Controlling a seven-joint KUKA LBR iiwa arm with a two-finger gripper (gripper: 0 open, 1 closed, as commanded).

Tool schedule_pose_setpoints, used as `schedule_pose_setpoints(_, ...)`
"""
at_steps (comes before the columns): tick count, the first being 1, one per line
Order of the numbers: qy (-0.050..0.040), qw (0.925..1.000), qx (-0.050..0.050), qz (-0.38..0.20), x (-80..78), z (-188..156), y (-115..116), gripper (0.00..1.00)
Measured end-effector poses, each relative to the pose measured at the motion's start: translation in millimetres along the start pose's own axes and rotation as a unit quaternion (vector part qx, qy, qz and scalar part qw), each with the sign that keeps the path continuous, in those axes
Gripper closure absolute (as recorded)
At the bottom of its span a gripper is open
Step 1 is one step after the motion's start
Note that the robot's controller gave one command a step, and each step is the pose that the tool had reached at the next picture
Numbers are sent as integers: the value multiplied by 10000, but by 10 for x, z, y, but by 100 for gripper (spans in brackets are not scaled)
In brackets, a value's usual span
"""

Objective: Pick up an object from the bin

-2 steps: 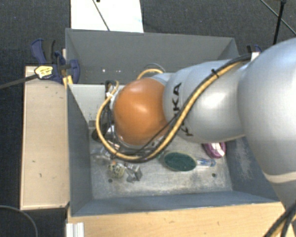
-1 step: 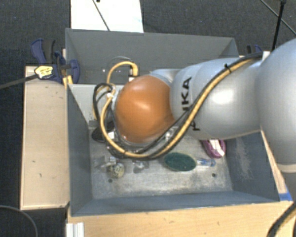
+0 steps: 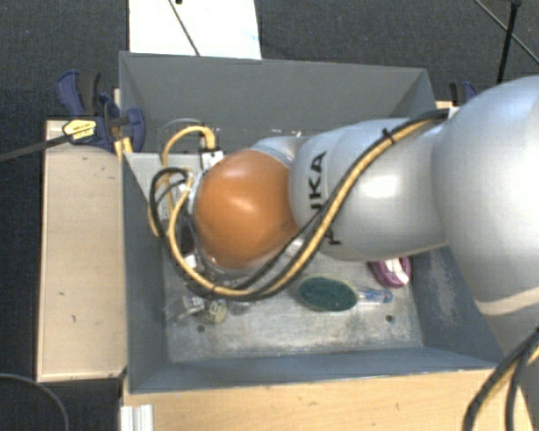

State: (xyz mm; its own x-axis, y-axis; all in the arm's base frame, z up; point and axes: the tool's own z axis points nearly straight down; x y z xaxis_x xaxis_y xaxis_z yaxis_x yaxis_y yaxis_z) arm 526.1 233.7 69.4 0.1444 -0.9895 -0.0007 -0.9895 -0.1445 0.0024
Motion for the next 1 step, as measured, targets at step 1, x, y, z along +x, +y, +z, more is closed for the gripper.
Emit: schedule_pose_setpoints(1,1,10000,-2,49,-5,-5,0,0)
